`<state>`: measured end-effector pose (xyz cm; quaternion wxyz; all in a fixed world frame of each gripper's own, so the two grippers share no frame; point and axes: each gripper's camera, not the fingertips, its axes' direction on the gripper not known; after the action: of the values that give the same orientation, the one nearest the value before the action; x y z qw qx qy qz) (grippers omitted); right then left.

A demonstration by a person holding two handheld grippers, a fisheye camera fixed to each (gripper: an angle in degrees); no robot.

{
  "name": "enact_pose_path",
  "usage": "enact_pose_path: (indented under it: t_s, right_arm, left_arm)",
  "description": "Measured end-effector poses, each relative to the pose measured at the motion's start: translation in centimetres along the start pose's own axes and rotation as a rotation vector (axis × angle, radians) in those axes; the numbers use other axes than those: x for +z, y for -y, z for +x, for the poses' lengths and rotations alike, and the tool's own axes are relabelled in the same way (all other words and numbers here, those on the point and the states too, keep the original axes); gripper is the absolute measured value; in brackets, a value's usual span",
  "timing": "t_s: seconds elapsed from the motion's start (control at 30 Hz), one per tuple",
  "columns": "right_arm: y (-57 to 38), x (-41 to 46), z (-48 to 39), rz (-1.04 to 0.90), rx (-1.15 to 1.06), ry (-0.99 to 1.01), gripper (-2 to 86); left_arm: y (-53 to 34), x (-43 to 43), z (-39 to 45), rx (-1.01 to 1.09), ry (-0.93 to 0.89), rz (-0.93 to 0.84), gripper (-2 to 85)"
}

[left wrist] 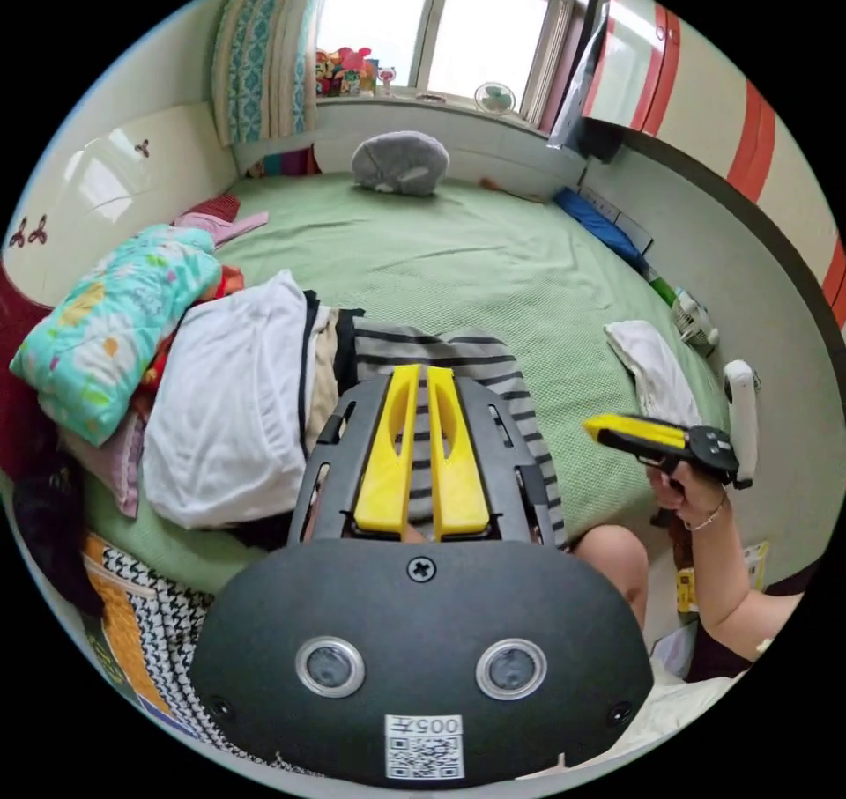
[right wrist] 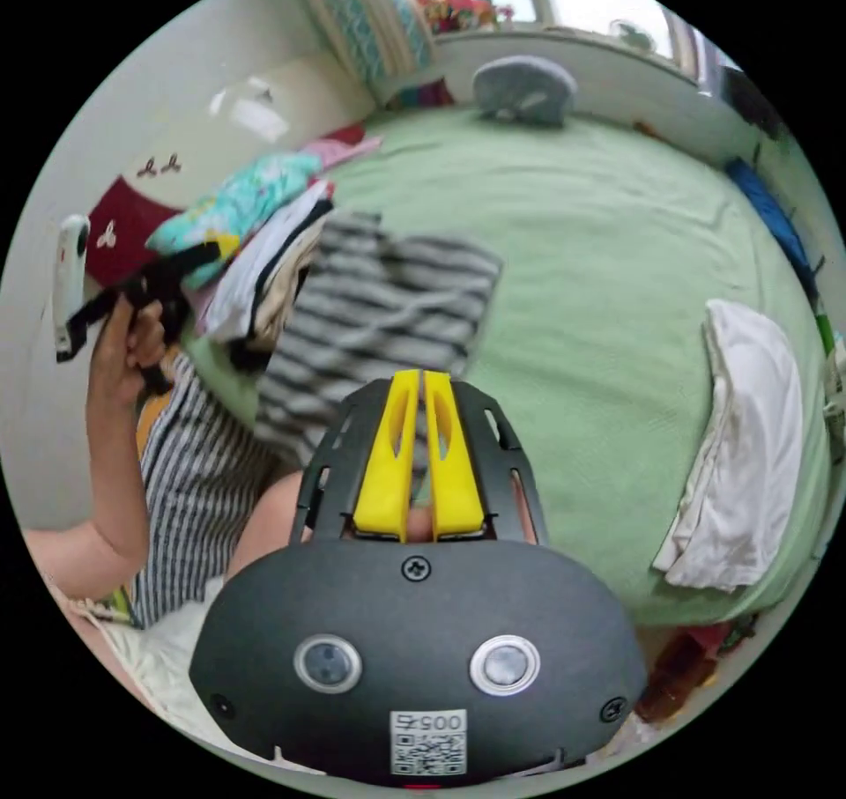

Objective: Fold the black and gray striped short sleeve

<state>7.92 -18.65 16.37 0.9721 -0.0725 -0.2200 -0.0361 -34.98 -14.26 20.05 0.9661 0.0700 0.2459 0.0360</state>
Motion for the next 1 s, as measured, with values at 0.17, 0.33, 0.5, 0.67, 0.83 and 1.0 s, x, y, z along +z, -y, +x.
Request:
enact_pose_path:
  t_s: [0.17, 0.33, 0.5, 0.67, 0.83, 1.0]
  right_arm:
    - [8.0, 5.5, 4.9, -0.064, 0.057, 0.04, 13.1]
    - [11.4, 10.1, 6.7, -0.153, 0.09, 0.018, 13.8]
    - [11.4, 14.2, 7.0, -0.265, 0.094, -0.011, 12.5]
    - [10.2, 13.1, 5.8, -0.192, 0.003, 0.021, 0.3]
    - [9.9, 8.1, 7.5, -0.109, 0.016, 0.049, -1.0]
    - [10.3, 4.8, 10.5, -0.096, 0.007, -0.132, -1.1]
  left_arm:
    - [4.6, 8.2, 0.3, 0.012, 0.107, -0.067, -0.4]
    - [7.4, 15.3, -1.3, 0.04, 0.294, -0.274, -0.5]
    - [7.6, 16.2, -4.3, -0.037, 0.144, -0.246, -0.3]
    - [7.8, 16.5, -3.5, -0.005, 0.171, -0.219, -0.3]
    - [9.1, 17.0, -1.3, 0.036, 0.165, -0.199, -0.3]
    - [11.7, 19.6, 2.5, 0.104, 0.085, -0.16, -0.2]
